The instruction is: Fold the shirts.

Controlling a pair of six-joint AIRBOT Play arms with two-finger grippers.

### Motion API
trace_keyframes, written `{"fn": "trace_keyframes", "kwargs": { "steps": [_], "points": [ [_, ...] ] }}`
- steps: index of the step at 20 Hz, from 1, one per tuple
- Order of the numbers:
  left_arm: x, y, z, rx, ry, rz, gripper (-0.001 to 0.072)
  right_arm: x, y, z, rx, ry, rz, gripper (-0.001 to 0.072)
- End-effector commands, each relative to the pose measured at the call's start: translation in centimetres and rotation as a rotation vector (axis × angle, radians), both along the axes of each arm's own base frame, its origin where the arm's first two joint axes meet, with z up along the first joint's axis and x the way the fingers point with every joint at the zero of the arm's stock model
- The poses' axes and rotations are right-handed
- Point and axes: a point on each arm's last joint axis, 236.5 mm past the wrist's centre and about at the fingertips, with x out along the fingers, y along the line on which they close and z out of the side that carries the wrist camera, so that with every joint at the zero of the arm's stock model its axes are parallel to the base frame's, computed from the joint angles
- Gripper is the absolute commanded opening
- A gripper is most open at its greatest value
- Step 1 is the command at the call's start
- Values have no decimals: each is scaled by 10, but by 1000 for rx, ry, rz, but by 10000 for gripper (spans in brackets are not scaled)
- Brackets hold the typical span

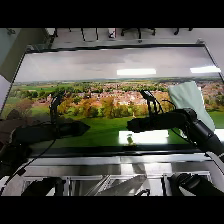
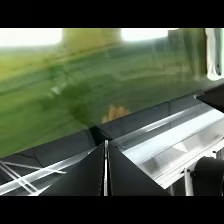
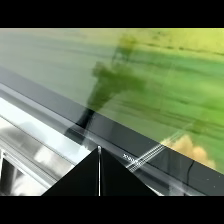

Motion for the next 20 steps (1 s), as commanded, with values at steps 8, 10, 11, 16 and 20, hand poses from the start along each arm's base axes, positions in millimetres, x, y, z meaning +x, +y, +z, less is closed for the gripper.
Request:
{"fn": "trace_keyframes", "kwargs": {
  "steps": [8, 10, 11, 16, 20],
  "points": [
    [17, 218, -17, 608, -76, 373, 12, 0, 0, 0, 2, 1, 0, 24],
    [20, 290, 0, 809, -143, 506, 598, 0, 0, 0, 1, 1, 0, 24],
    [22, 321, 3, 896, -167, 560, 700, 0, 0, 0, 1, 1, 0, 24],
    [24, 401, -59, 1046, -35, 527, 699, 0, 0, 0, 1, 1, 0, 24],
    [45, 437, -117, 1041, 51, 501, 699, 0, 0, 0, 1, 1, 0, 24]
  ]
}}
